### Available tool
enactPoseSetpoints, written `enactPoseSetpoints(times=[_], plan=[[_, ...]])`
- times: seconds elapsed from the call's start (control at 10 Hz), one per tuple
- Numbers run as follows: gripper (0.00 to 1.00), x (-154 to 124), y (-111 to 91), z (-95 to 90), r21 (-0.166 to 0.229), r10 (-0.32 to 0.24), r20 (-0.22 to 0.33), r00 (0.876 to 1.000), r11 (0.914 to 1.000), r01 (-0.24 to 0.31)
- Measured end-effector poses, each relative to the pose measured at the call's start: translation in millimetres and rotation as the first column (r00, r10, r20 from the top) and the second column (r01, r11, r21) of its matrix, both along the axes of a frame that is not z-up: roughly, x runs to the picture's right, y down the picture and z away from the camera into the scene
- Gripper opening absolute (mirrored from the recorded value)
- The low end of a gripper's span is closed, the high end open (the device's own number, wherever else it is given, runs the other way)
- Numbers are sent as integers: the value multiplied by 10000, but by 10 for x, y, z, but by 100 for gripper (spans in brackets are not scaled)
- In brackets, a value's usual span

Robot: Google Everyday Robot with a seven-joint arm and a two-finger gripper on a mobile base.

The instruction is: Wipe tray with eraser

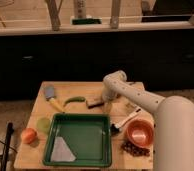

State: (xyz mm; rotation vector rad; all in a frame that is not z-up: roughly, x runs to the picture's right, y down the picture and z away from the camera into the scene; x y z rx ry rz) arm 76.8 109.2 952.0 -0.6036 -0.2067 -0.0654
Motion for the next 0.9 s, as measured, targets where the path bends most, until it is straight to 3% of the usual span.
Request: enactPoseSetpoints(times=[0.3,0.5,0.9], plan=[[80,11,-38,3,-11,20,111,9999,10000,-20],[80,13,-183,35,177,70,295,9995,9998,-76],[80,-52,-208,-18,275,119,637,9979,9995,-137]])
